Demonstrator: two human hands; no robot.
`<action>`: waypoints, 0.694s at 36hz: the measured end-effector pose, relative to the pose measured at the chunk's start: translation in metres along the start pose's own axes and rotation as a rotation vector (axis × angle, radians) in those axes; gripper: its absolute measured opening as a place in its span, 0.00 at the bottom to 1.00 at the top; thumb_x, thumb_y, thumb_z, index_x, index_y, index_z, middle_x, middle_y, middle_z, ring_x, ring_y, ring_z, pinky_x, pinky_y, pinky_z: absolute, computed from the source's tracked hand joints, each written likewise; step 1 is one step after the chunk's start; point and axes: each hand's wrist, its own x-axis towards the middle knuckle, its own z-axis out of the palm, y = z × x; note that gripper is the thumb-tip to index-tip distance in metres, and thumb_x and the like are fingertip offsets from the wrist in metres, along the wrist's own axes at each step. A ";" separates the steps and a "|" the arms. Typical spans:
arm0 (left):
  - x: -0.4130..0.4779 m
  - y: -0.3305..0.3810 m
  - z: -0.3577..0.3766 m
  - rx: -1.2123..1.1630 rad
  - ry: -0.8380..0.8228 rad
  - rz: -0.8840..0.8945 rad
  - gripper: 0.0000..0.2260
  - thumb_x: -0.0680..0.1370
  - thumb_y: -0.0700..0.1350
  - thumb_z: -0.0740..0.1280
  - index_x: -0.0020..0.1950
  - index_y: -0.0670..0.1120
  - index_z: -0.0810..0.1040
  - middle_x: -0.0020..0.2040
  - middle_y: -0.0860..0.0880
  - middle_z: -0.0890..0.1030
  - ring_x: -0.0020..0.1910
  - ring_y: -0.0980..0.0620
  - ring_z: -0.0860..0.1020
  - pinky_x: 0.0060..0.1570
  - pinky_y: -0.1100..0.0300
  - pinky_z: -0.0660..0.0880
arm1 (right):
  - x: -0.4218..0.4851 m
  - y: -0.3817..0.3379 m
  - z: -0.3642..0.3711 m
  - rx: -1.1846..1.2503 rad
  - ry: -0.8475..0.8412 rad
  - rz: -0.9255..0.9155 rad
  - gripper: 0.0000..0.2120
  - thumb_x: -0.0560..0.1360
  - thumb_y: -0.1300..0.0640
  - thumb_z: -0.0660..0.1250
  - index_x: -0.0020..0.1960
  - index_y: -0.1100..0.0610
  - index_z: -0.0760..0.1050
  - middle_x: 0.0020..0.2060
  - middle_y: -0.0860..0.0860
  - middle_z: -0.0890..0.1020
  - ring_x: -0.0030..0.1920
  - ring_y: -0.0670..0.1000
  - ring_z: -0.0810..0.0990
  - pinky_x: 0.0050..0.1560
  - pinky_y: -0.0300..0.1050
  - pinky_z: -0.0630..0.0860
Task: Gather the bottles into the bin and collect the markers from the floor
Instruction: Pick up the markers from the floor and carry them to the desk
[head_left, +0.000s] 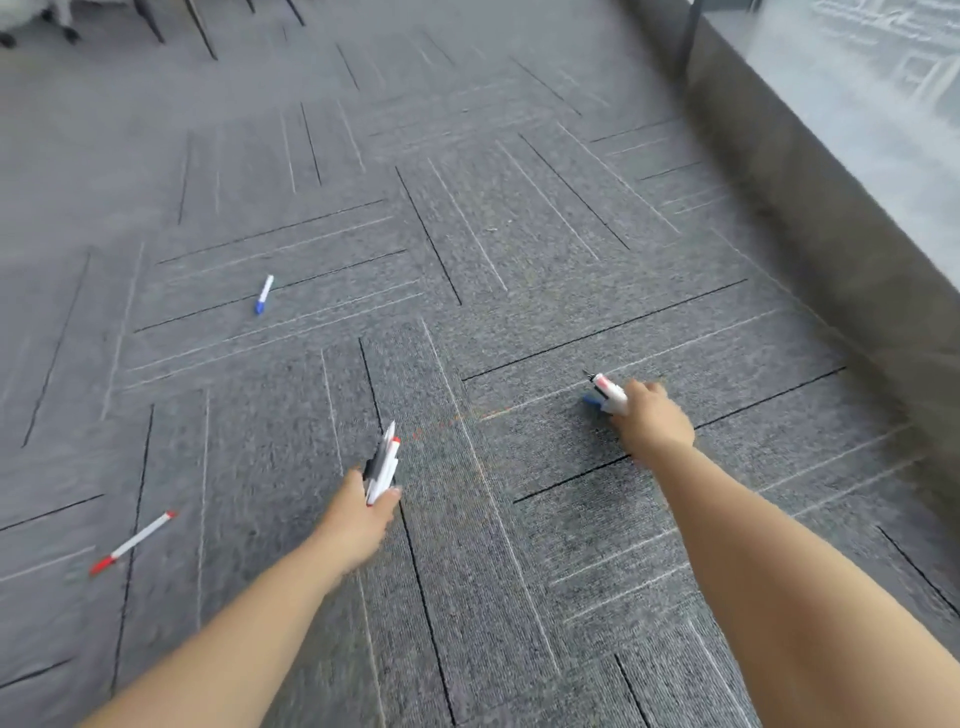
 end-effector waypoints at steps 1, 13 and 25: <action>-0.001 -0.004 -0.004 0.008 0.006 -0.005 0.13 0.80 0.47 0.62 0.61 0.43 0.66 0.42 0.44 0.76 0.36 0.48 0.72 0.39 0.55 0.71 | 0.001 -0.001 0.001 -0.026 -0.001 -0.006 0.11 0.77 0.60 0.64 0.59 0.55 0.71 0.53 0.56 0.75 0.48 0.59 0.79 0.40 0.49 0.73; -0.010 -0.010 -0.029 -0.033 0.035 -0.036 0.11 0.81 0.46 0.61 0.62 0.44 0.67 0.44 0.46 0.78 0.38 0.50 0.76 0.42 0.53 0.78 | -0.048 -0.079 0.004 -0.114 -0.085 -0.187 0.12 0.77 0.51 0.64 0.55 0.58 0.72 0.40 0.50 0.75 0.38 0.53 0.76 0.35 0.43 0.70; 0.000 -0.104 -0.160 0.050 0.242 -0.186 0.07 0.76 0.45 0.68 0.47 0.43 0.73 0.43 0.45 0.77 0.39 0.45 0.74 0.38 0.57 0.69 | -0.107 -0.210 0.043 -0.012 -0.232 -0.295 0.13 0.76 0.55 0.65 0.59 0.59 0.69 0.42 0.52 0.78 0.37 0.51 0.79 0.36 0.46 0.79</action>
